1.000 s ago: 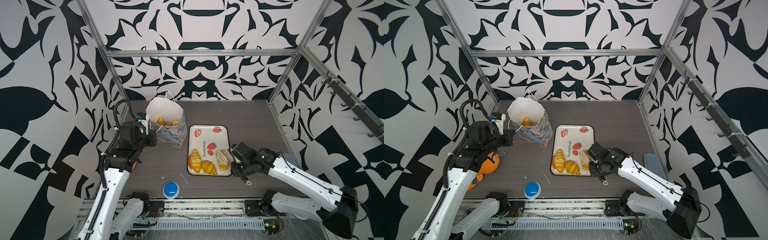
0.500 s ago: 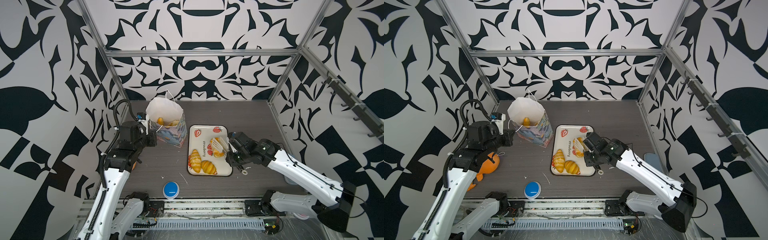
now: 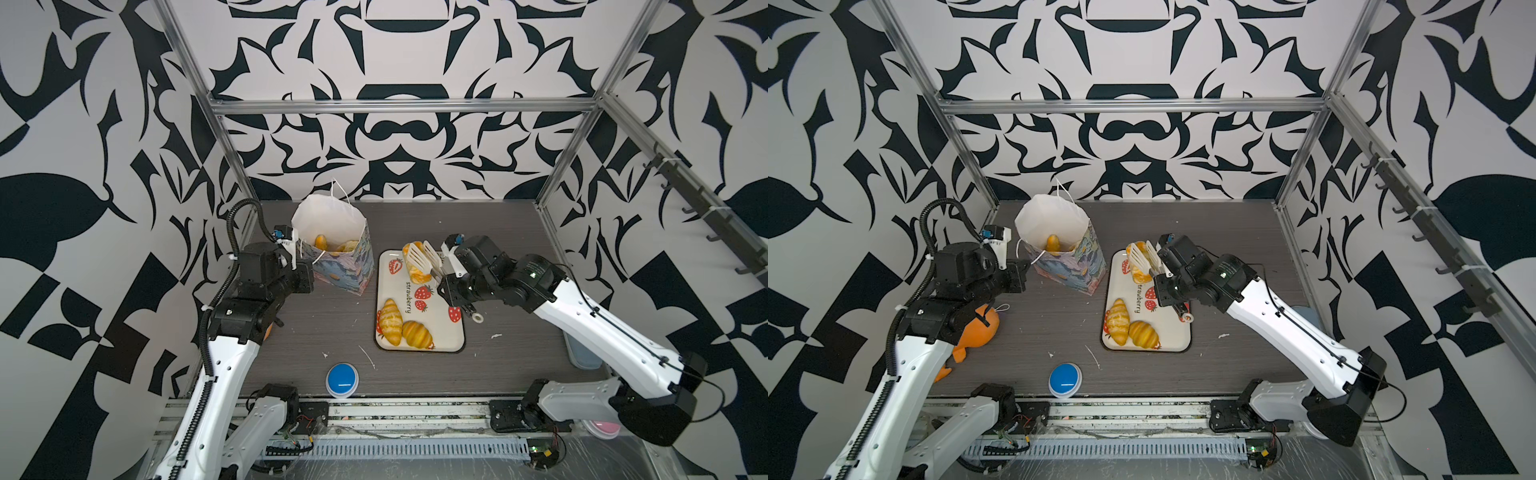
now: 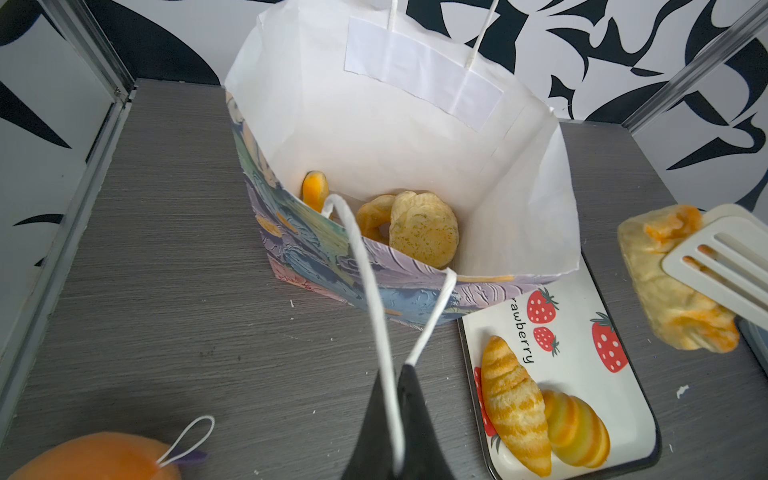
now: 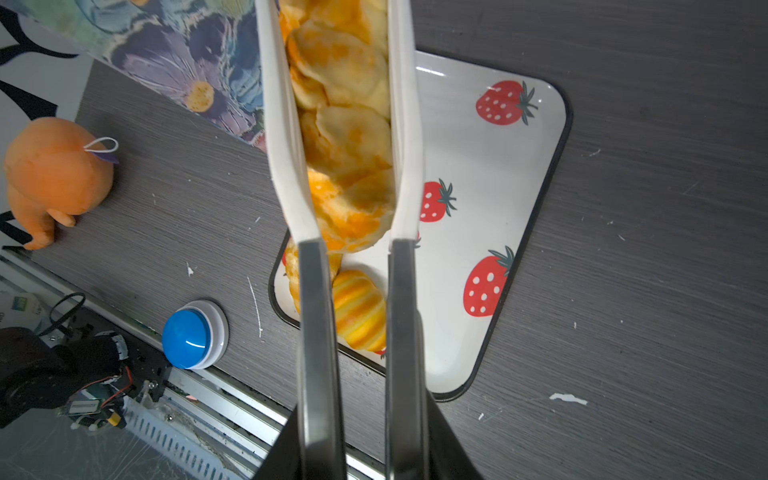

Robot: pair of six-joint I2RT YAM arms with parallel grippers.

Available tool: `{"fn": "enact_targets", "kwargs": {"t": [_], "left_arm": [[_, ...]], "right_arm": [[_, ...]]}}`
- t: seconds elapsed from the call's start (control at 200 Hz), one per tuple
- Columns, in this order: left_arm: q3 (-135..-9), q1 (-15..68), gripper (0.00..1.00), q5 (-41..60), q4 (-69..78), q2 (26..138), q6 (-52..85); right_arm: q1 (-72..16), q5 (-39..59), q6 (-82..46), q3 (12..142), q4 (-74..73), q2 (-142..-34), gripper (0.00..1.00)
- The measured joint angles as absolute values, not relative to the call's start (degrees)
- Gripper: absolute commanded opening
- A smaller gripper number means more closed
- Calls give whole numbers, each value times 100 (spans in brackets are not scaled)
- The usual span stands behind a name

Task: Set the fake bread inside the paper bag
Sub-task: 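Carry the twisted pastry in the right gripper's tongs over the bag opening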

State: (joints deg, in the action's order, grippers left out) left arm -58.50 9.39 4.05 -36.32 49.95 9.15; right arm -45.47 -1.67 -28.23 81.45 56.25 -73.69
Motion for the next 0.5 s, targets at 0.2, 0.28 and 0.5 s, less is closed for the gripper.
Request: {"fn": "enact_targets", "kwargs": {"t": [0.2, 0.28, 0.5], "left_arm": [[-5850, 939, 5, 408, -3632, 4989, 915], [-5850, 939, 5, 408, -3634, 4989, 915], [-5848, 939, 5, 408, -3632, 4989, 915]], "right_arm": [[-4547, -32, -2775, 8796, 5529, -7675, 36], [-4547, 67, -2746, 9067, 5489, -7822, 36], [-4550, 443, -2700, 9706, 5330, -8248, 36]]}}
